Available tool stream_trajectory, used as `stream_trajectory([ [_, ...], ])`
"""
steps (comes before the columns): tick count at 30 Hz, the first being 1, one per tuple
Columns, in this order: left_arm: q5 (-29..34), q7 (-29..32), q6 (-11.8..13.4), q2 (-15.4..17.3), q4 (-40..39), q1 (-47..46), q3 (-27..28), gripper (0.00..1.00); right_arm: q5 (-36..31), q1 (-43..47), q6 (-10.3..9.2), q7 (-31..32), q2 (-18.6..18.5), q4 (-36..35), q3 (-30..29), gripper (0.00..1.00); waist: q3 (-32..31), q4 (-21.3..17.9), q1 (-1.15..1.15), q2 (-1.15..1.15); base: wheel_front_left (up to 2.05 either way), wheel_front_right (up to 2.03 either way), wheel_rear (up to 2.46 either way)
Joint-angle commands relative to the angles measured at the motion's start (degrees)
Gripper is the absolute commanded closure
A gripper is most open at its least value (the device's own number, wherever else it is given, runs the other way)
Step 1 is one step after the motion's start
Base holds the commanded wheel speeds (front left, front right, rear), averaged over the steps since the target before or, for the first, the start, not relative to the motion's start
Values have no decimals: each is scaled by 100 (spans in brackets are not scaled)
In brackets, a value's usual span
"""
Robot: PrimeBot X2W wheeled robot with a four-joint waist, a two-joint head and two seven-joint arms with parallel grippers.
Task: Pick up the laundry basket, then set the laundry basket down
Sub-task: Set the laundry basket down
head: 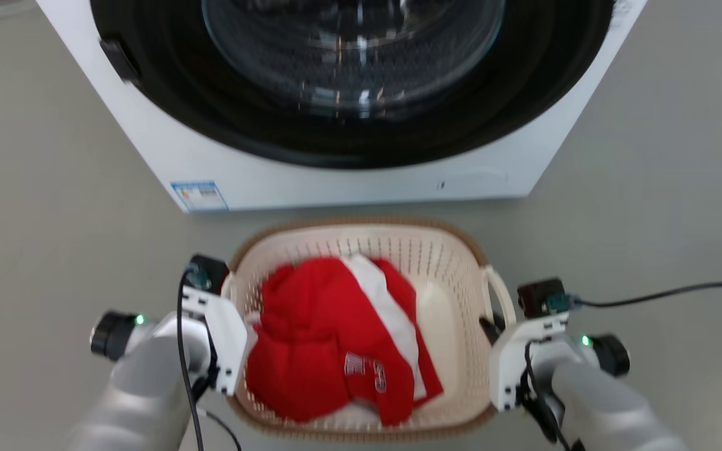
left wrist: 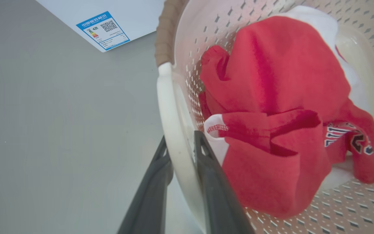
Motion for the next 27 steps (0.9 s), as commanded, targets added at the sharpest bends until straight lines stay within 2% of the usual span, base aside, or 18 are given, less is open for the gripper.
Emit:
stream_trajectory([
  [1, 120, -142, 78, 259, -132, -456, 67, 100, -167, -202, 97, -227, 38, -64, 110, 100, 662, 96, 0, 0, 0, 0, 0],
  [9, 140, -468, 216, 283, -224, -1039, 67, 100, -576, -884, 97, -672, 38, 91, 154, 100, 1745, 268, 0, 0, 0, 0, 0],
  [15, 142, -681, 270, 294, -235, -1306, 65, 100, -799, -1163, 97, -864, 38, 161, 86, 100, 2305, 314, 0, 0, 0, 0, 0],
  [27, 156, -1542, 403, 434, -297, -1849, 96, 100, -1405, -1574, 97, -1071, 38, 76, -516, 100, 3250, 258, 0, 0, 0, 0, 0],
])
